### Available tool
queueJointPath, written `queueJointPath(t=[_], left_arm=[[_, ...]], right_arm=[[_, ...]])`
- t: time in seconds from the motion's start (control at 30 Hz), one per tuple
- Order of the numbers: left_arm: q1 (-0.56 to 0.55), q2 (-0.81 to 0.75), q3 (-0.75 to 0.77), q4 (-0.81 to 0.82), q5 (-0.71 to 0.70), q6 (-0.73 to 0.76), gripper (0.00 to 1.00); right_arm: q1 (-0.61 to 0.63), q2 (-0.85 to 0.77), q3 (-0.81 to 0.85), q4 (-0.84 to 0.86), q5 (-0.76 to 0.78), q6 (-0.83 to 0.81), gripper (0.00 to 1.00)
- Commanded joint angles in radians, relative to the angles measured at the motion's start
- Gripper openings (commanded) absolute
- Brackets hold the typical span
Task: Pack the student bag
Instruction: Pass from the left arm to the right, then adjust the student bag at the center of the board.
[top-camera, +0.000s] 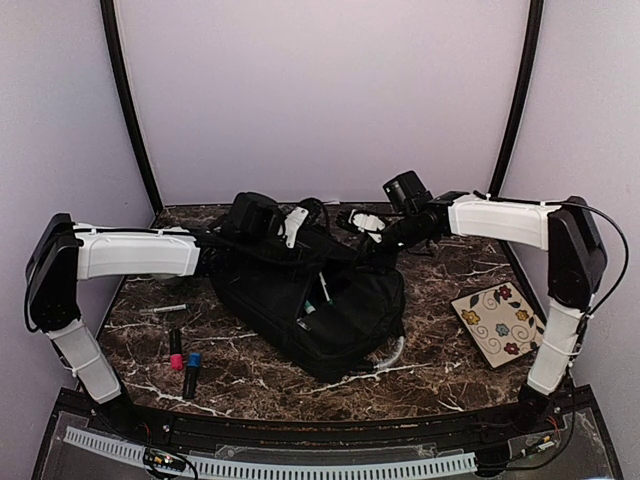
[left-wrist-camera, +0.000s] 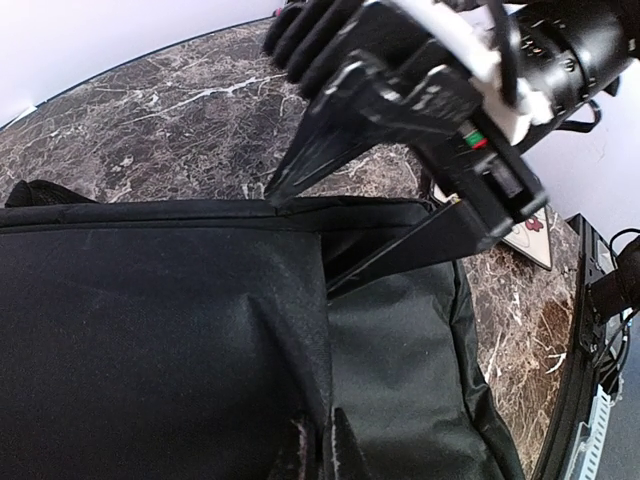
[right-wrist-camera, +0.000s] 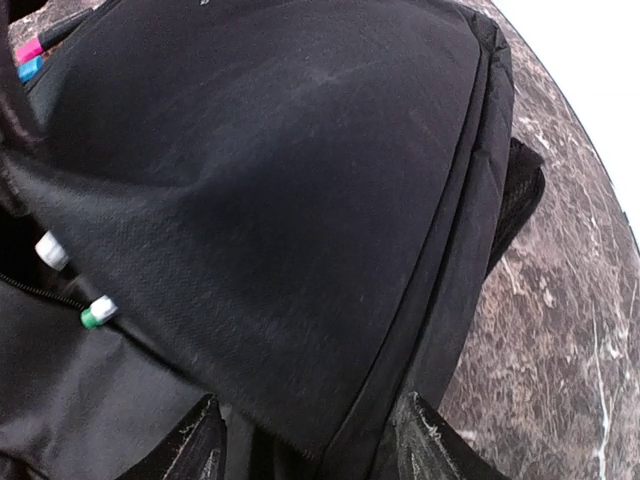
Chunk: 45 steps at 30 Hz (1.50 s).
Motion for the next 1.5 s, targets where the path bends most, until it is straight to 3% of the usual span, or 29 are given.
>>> queueJointPath(t=[0.0,0.23,0.53,0.67,0.83,0.93,1.0,1.1,1.2,1.37,1.47], left_arm=[[0.004,-0.092,-0.029,0.100,0.049,-0.040,0.00],[0.008,-0.102,-0.035,0.105,0.056,-0.064,0.00],[0.022,-0.074,-0.027,0.145,0.064,-0.131,0.00],[0.024,-0.085,-0.045,0.163,0.054,-0.149,0.01],[0.025,-0.128,-0.066,0.102,0.010,-0.167,0.42],[0.025,-0.183,-0.104,0.034,-0.046,-0.190,0.56],[0.025,-0.240,-0.145,-0.026,-0.098,-0.223,0.58],[0.025,-0.335,-0.228,-0.132,-0.181,-0.286,0.49],[0.025,-0.430,-0.302,-0.255,-0.256,-0.335,0.27],[0.025,-0.500,-0.388,-0.423,-0.326,-0.360,0.00],[0.025,-0.485,-0.423,-0.431,-0.353,-0.373,0.00]], right_arm=[[0.015,0.028,0.045,0.118,-0.048,-0.026,0.59],[0.031,0.033,-0.015,0.336,-0.017,0.070,0.59],[0.089,0.042,-0.011,0.374,-0.081,0.052,0.58],[0.091,0.058,-0.010,0.406,-0.094,0.091,0.45],[0.091,0.057,-0.017,0.435,-0.100,0.127,0.18],[0.090,0.046,-0.041,0.447,-0.093,0.125,0.13],[0.090,0.033,-0.058,0.452,-0.084,0.123,0.11],[0.088,0.002,-0.090,0.460,-0.071,0.115,0.07],[0.079,-0.028,-0.112,0.461,-0.052,0.117,0.05],[0.041,-0.052,-0.129,0.459,-0.060,0.150,0.04],[0.031,-0.061,-0.129,0.443,-0.067,0.153,0.04]])
